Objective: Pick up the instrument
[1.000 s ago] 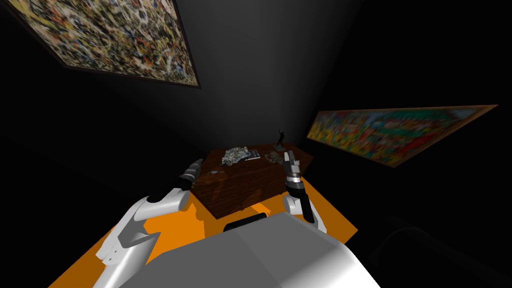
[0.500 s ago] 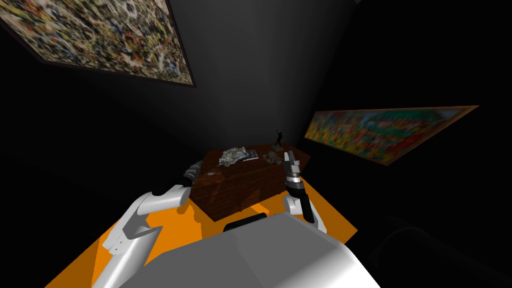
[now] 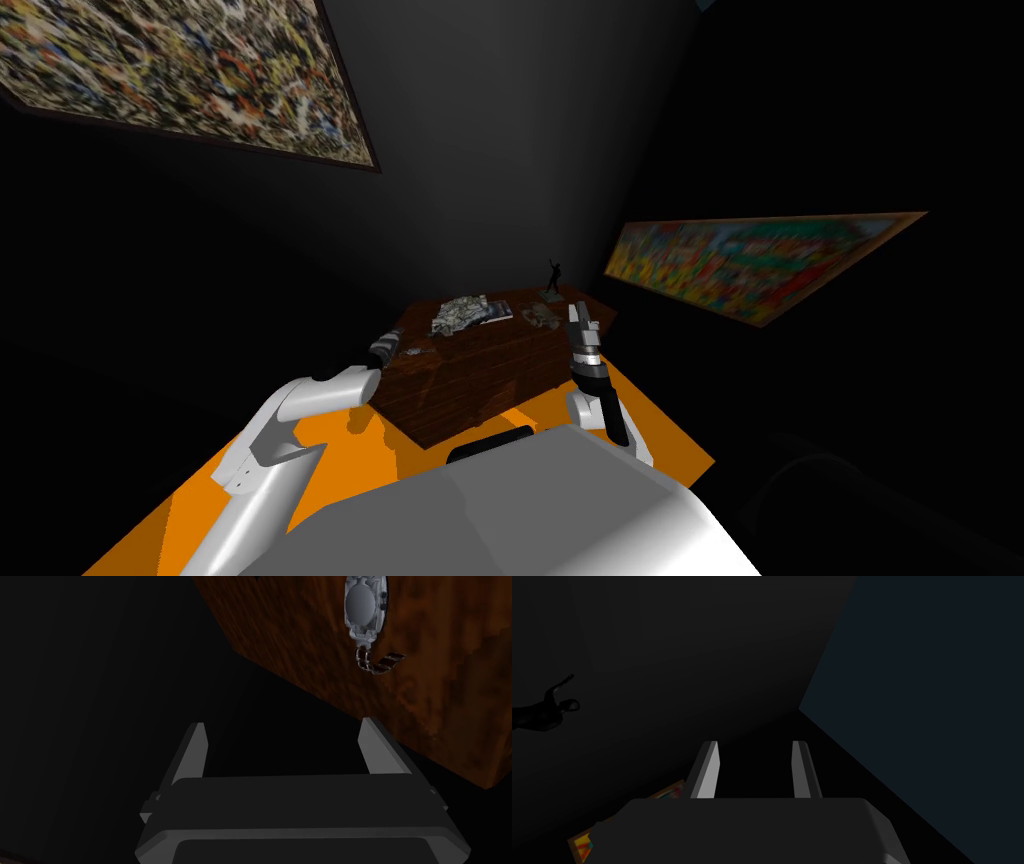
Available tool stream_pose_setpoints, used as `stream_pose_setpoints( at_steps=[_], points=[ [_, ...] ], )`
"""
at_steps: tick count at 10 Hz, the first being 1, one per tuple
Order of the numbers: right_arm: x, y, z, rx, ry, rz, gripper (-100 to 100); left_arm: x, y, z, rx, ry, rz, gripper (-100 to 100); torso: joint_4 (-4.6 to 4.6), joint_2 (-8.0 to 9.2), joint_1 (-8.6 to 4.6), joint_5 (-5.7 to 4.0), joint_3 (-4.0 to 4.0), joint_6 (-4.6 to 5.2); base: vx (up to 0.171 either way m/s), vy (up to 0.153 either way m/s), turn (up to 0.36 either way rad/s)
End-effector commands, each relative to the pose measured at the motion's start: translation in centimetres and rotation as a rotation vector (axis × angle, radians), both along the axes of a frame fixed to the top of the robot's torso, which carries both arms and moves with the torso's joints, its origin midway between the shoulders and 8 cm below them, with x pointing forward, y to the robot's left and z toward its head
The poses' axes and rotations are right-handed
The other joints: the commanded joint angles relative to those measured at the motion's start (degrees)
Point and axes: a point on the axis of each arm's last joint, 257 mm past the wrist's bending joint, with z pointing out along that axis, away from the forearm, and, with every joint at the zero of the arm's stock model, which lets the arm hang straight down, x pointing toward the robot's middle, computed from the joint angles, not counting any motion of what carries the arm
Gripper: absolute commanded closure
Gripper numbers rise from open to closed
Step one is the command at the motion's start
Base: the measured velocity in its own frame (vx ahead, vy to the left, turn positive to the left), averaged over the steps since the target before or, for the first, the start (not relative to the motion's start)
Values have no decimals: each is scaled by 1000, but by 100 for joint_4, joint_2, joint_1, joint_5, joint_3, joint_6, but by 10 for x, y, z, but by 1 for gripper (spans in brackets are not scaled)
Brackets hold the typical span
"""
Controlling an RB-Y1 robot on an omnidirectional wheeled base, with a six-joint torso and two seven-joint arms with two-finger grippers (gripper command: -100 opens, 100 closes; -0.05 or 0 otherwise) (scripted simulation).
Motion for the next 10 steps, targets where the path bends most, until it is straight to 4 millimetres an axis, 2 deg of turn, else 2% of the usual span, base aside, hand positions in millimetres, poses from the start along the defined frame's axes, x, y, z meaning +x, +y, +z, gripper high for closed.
stream_pose_setpoints(
  at_steps=[1,3,10],
  points=[
    [0,0,0,0,0,0,0,-1,8,-8,14,51,11,-100,0,0,0,0,0,0,29,-38,-79],
    [0,0,0,0,0,0,0,-7,10,-17,9,94,22,-100,-1,-3,-1,-1,-2,0,17,-20,-16],
    [0,0,0,0,0,0,0,-27,36,-49,40,314,70,-100,-1,-2,1,0,-1,-1,27,-28,-62]
  ],
)
